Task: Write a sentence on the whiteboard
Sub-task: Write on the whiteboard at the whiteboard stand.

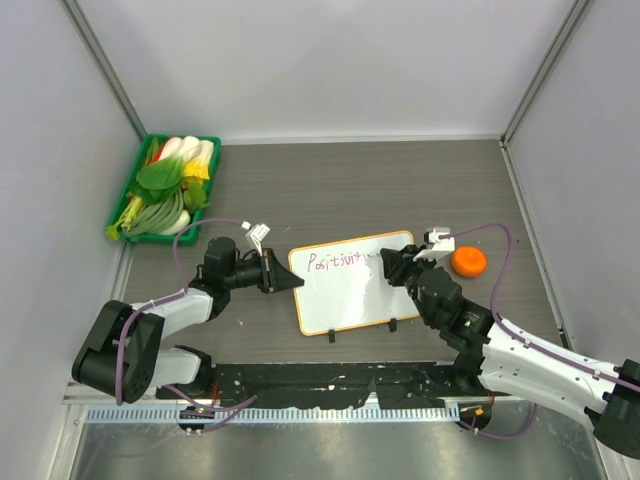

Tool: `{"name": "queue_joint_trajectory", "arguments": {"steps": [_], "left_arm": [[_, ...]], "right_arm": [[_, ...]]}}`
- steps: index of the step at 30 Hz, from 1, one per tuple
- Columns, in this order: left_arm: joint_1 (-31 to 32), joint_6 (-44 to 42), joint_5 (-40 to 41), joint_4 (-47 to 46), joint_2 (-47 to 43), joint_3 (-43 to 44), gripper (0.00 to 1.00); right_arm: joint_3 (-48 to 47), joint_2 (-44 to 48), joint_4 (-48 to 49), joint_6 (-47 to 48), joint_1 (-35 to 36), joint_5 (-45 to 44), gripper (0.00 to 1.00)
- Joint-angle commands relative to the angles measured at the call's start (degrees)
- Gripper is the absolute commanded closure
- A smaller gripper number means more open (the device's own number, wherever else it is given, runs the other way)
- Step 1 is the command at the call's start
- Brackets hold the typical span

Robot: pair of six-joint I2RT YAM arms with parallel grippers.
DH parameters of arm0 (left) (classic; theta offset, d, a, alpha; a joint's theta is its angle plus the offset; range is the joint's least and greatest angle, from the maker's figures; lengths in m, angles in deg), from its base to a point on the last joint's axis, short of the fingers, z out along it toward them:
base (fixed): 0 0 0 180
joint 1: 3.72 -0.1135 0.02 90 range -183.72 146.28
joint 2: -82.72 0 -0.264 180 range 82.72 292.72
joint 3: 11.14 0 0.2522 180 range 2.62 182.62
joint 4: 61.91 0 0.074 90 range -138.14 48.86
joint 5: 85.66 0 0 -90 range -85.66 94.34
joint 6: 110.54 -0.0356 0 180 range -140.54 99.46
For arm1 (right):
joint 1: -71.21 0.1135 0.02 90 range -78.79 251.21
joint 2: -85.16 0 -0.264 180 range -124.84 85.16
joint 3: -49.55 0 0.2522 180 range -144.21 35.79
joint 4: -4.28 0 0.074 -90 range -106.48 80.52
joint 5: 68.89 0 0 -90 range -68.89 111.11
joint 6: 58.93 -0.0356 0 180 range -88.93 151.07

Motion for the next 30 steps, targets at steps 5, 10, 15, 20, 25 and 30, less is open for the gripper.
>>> {"name": "queue_joint_trajectory", "arguments": {"steps": [5, 10, 15, 20, 25, 30], "left_arm": [[0.0, -4.0, 5.2, 3.9, 0.6, -0.1, 1.00], [0.0, -4.0, 5.2, 4.0, 0.8, 0.0, 1.00], [0.0, -4.0, 5.2, 4.0, 0.7, 0.0, 1.00], [0.0, -4.0, 5.3, 4.1, 0.4, -0.2, 1.00], [0.0, -4.1, 5.3, 4.1, 0.4, -0.1, 1.00], [0.0, -4.1, 5.3, 4.1, 0.6, 0.0, 1.00]], "right_arm": [[1.5, 2.0, -2.6, -1.6, -0.2, 1.7, 0.99], [1.7, 2.0, -4.0, -2.3, -0.2, 2.6, 0.99], [1.8, 2.5, -5.3, -3.0, -0.2, 4.0, 0.99], [2.1, 2.9, -5.8, -3.2, -0.2, 5.7, 0.99], [2.0, 2.5, -6.1, -3.2, -0.2, 7.5, 0.99], [1.6, 3.7, -6.5, -3.3, -0.2, 9.6, 0.99]]}}
